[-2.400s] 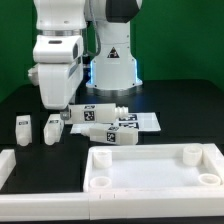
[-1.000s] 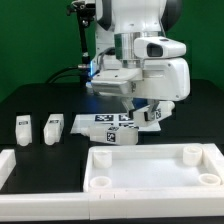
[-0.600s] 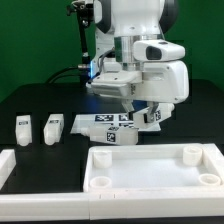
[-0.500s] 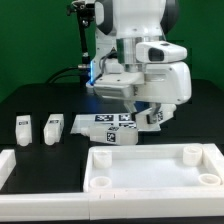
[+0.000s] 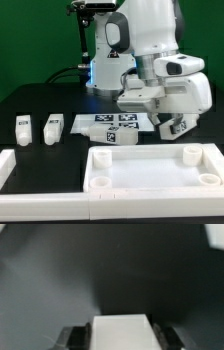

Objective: Assemble desk

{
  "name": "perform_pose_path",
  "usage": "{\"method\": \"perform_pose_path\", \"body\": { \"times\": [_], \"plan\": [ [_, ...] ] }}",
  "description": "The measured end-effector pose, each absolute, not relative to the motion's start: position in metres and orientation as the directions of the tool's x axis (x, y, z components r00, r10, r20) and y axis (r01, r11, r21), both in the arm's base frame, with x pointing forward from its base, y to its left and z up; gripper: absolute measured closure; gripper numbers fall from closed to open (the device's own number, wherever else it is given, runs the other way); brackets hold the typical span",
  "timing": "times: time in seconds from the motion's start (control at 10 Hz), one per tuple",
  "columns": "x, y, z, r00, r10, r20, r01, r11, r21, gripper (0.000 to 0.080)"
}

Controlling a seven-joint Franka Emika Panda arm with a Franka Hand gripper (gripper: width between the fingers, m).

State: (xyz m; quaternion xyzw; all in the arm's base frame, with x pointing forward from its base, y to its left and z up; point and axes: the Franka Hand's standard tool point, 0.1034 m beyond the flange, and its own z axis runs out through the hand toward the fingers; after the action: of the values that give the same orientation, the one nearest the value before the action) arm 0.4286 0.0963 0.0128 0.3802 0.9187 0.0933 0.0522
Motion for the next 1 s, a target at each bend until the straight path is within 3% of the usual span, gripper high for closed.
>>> {"method": "perform_pose_path", "body": {
  "times": [0.2,0.4,0.5,0.6,0.8,0.9,1.0],
  "plan": [
    [0.429,0.095,0.013,-0.694,0.72,-0.023,0.7,0.682,0.212,0.0515],
    [0.429,0.095,0.012,-0.683,0.731,-0.019,0.711,0.67,0.212,0.0276],
    [0.43,0.095,0.014,-0.658,0.753,-0.013,0.734,0.645,0.212,0.0276],
    [0.434,0.098,0.027,-0.628,0.778,-0.02,0.758,0.617,0.213,0.0177],
    [0.448,0.103,0.057,-0.48,0.877,-0.018,0.854,0.472,0.219,0.0158],
    [0.458,0.105,0.063,-0.393,0.92,-0.011,0.898,0.386,0.211,0.0151],
    [0.467,0.109,0.064,-0.319,0.948,0.01,0.924,0.308,0.229,0.0151]
  ]
}}
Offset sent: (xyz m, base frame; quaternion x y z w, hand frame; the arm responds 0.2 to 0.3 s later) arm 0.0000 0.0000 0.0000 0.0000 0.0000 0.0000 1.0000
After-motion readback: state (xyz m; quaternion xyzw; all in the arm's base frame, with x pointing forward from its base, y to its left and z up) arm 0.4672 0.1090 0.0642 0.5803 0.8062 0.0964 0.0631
